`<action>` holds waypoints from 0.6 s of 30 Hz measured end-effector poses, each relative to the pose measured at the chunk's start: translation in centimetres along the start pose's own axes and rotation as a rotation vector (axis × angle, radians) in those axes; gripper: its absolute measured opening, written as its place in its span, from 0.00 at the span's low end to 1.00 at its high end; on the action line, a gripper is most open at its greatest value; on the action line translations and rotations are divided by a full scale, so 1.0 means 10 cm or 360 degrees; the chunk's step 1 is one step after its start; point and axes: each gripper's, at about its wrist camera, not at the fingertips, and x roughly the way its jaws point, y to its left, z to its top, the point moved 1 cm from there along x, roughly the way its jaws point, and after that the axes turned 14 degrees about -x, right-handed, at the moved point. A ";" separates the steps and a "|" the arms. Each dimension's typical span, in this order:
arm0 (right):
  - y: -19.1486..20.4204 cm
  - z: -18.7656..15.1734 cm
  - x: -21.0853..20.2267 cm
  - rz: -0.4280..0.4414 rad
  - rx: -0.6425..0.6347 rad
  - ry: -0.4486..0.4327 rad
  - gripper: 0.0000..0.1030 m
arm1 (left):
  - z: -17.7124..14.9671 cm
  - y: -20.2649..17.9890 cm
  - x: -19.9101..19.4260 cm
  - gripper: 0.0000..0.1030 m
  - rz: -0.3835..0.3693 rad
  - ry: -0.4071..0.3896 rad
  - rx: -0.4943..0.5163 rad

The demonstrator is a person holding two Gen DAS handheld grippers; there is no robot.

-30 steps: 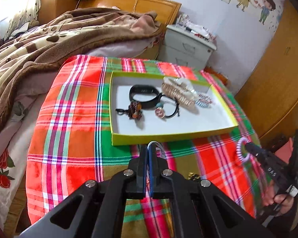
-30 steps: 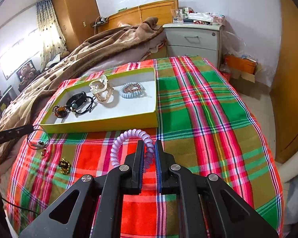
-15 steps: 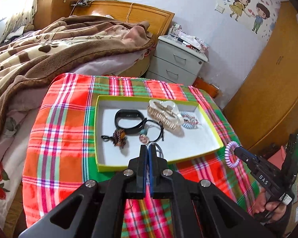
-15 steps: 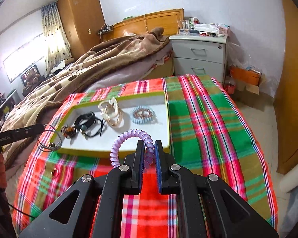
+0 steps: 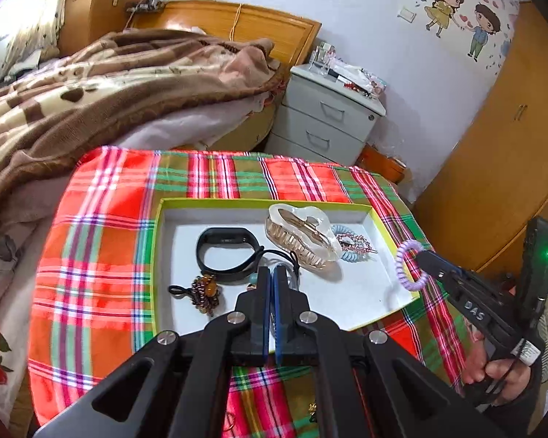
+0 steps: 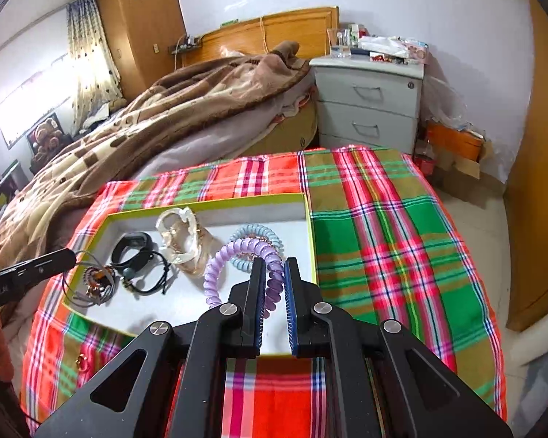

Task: Organize jewelry
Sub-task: 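Carry the grey bracelet with left tool while right tool carries the coil into box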

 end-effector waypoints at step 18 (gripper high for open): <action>-0.06 -0.01 0.49 0.0000 -0.0057 0.0148 0.10 | 0.01 0.10 0.49 0.02 0.0222 0.0061 0.0043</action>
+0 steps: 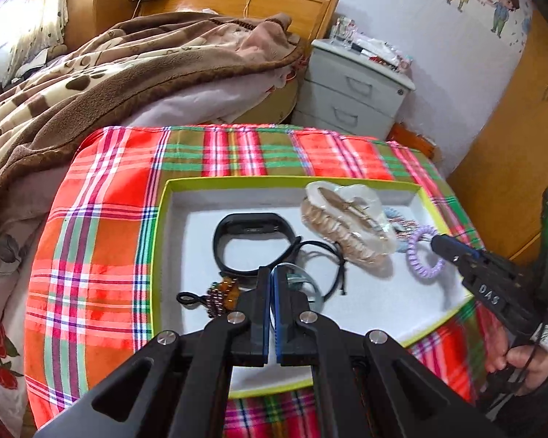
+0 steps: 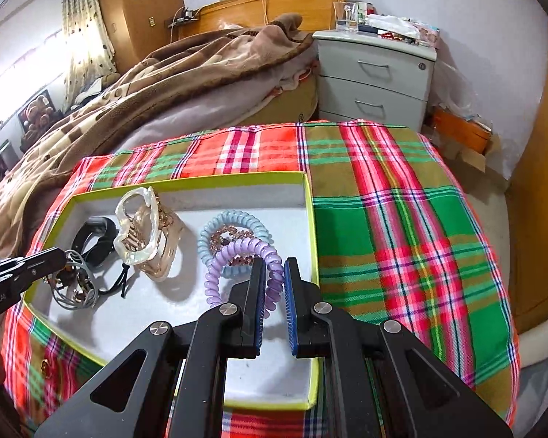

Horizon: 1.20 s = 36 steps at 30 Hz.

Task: Organize jewelry
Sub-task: 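Carry the grey bracelet with left tool while right tool carries the coil into box, then open both tools releasing the grey bracelet and lavender coil in the box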

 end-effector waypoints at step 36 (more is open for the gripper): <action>0.06 0.05 0.05 -0.0049 -0.0074 -0.0025 0.17 | -0.05 0.05 0.16 0.34 0.0065 0.0066 -0.0022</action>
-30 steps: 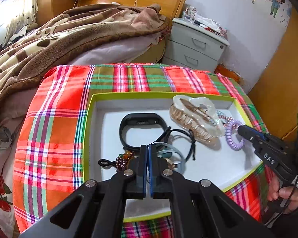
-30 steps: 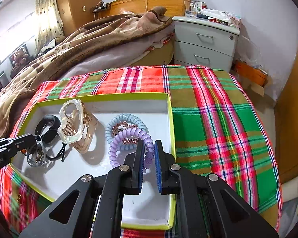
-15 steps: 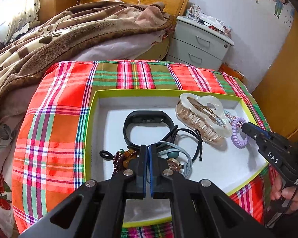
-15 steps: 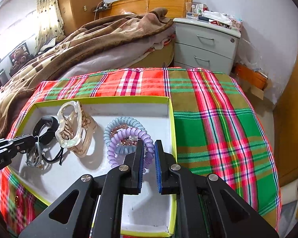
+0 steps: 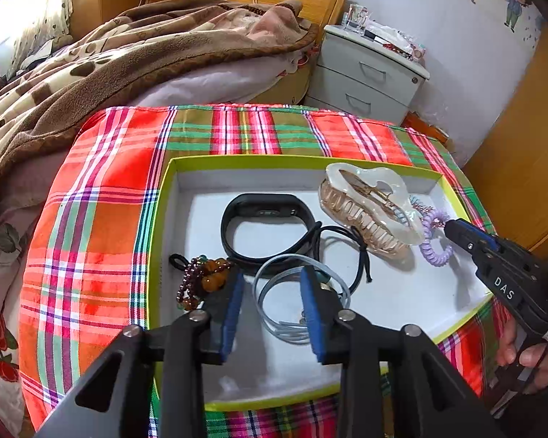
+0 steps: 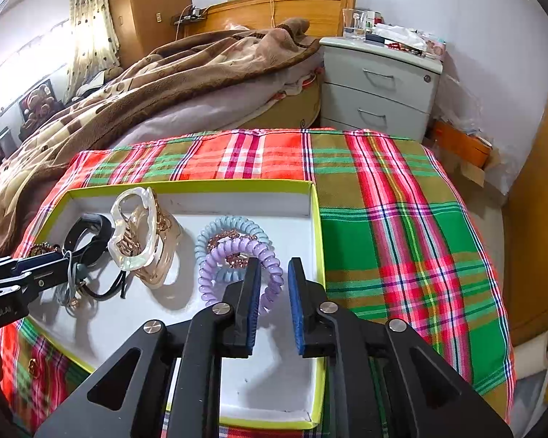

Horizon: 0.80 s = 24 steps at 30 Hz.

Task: Organize jewelry
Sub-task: 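Open both tools releasing the grey bracelet and lavender coil in the box, then move both open tools toward the gold ring and gold-black ornament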

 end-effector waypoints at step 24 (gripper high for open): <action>0.20 -0.12 -0.66 0.0060 0.0064 -0.0221 0.39 | -0.20 -0.02 -0.61 0.45 -0.0065 -0.0169 0.0085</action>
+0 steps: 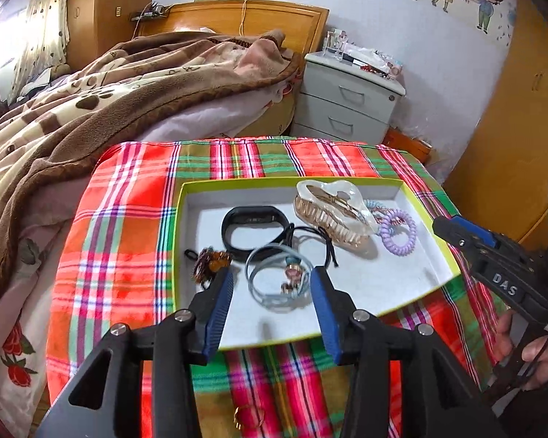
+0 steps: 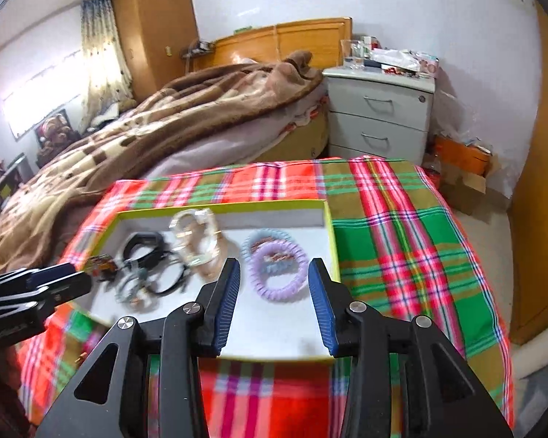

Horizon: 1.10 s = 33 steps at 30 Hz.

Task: Organize jewelry
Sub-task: 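Move both open tools toward the gold ring and gold-black ornament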

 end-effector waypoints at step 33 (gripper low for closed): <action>1.29 -0.74 -0.02 0.0380 -0.0427 0.0268 0.39 | -0.75 0.83 -0.50 0.46 0.0076 0.0063 -0.0251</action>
